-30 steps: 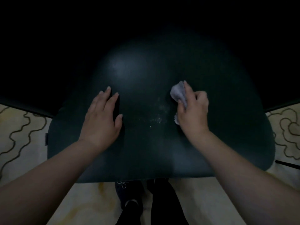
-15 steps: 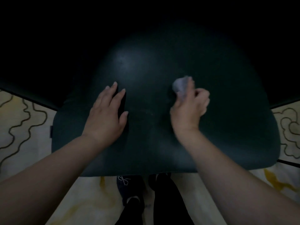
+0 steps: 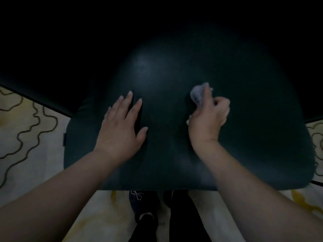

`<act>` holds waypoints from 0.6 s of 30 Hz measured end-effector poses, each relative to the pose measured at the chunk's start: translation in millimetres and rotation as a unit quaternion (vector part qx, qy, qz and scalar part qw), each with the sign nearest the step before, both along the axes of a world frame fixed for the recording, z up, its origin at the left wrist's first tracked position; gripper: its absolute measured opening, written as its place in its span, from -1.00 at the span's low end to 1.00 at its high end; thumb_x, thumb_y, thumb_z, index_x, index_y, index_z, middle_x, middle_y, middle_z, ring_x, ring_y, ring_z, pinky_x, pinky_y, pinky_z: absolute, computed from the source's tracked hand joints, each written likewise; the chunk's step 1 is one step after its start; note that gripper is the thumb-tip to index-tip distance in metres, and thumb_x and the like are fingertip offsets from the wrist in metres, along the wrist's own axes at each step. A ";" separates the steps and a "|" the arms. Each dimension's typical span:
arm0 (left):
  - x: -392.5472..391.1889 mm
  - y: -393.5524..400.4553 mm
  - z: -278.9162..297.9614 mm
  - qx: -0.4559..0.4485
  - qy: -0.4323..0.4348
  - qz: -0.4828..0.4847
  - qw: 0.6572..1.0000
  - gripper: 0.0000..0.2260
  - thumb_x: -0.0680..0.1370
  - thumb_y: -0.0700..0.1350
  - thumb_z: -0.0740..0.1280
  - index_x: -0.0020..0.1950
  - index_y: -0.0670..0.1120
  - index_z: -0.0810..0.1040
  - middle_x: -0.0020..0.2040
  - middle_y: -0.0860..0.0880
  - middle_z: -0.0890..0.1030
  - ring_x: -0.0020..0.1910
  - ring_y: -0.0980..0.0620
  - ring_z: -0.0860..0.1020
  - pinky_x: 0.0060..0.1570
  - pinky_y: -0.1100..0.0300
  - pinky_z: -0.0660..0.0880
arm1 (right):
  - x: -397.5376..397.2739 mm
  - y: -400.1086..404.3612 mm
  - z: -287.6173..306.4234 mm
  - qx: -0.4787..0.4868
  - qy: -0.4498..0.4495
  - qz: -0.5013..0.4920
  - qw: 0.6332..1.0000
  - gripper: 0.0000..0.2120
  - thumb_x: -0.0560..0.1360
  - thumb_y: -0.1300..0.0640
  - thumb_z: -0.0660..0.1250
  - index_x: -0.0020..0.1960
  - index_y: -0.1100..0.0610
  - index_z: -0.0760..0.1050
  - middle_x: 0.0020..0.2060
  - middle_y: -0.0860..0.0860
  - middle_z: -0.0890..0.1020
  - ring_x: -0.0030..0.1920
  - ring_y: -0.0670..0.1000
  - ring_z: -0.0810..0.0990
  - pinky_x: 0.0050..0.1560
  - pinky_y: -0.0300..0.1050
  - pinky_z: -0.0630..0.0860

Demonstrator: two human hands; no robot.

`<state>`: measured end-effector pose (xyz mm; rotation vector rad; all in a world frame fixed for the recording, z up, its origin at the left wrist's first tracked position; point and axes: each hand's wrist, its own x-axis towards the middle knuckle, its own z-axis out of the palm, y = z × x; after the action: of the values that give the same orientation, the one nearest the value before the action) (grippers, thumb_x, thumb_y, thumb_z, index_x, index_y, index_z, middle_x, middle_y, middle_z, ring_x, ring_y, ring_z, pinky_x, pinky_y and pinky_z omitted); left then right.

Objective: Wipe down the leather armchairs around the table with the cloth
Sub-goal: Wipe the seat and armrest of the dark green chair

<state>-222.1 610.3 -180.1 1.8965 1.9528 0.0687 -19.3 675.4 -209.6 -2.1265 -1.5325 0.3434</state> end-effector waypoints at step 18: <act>-3.6 -0.1 -1.1 -0.021 -0.010 -0.002 1.000 -0.32 0.52 0.09 0.27 0.57 0.03 0.05 0.59 0.02 -0.08 0.55 0.00 -0.09 0.49 -0.07 0.06 | -42.5 -8.2 7.0 -0.045 -0.001 0.057 0.997 -0.45 0.49 0.25 0.22 0.47 0.07 0.25 0.10 0.21 0.42 0.03 0.21 0.42 0.02 -0.01 0.31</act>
<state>-225.7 610.2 -181.2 1.8664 1.9228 0.0445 -61.8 667.3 -202.5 -2.1134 -1.6726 0.4579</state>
